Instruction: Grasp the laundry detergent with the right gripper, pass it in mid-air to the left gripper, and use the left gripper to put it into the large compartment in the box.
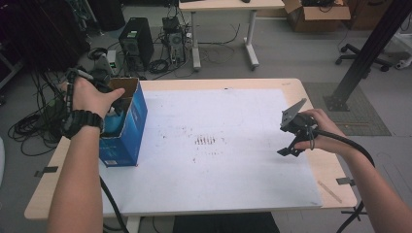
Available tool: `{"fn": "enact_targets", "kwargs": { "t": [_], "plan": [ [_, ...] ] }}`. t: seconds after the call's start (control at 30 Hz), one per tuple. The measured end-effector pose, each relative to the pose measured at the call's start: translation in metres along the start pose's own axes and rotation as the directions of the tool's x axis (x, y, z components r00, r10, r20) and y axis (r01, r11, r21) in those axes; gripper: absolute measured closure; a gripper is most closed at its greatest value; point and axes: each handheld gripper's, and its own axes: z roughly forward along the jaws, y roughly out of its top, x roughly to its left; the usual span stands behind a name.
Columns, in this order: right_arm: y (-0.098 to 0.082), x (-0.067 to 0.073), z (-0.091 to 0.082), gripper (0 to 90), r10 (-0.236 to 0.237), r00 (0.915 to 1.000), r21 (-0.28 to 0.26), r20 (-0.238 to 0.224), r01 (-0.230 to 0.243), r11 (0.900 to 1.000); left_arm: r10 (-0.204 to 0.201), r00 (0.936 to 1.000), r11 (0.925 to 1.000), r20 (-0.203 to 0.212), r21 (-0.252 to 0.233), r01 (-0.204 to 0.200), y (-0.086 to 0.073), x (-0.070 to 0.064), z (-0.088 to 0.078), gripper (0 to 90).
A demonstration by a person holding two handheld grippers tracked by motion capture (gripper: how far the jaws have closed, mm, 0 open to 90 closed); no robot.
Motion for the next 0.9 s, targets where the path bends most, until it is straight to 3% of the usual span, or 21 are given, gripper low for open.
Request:
{"fn": "enact_targets", "kwargs": {
  "t": [0.17, 0.3, 0.57, 0.63, 0.77, 0.9],
  "plan": [
    [0.002, 0.001, -0.003, 7.6, -0.003, 1.0, -0.005, 0.004, 0.003, 1.0, 0.056, 0.9984, 0.998, 0.001, -0.029, -0.056, 0.003, -0.014, -0.017, 28.3],
    [0.002, 0.002, -0.005, 7.6, -0.002, 1.0, -0.009, 0.006, 0.003, 1.0, 0.113, 0.9936, 0.9927, 0.003, -0.042, -0.113, 0.006, -0.033, -0.024, 25.2],
    [0.006, 0.004, -0.009, 7.4, -0.012, 0.9999, -0.016, 0.008, 0.013, 1.0, 0.234, 0.9712, 0.971, 0.047, -0.063, -0.23, 0.011, -0.071, -0.024, 19.0],
    [0.008, 0.005, -0.009, 7.3, -0.018, 0.9998, -0.014, 0.006, 0.018, 1.0, 0.261, 0.9633, 0.964, 0.064, -0.071, -0.256, 0.012, -0.08, -0.021, 18.3],
    [0.011, 0.005, -0.008, 7.4, -0.024, 0.9997, -0.013, 0.002, 0.024, 1.0, 0.325, 0.9411, 0.9445, 0.094, -0.086, -0.317, 0.012, -0.096, -0.016, 16.6],
    [0.014, 0.006, -0.007, 7.3, -0.029, 0.9996, -0.01, -0.001, 0.029, 1.0, 0.388, 0.9143, 0.9202, 0.115, -0.101, -0.378, 0.01, -0.113, -0.01, 14.5]
  ]
}}
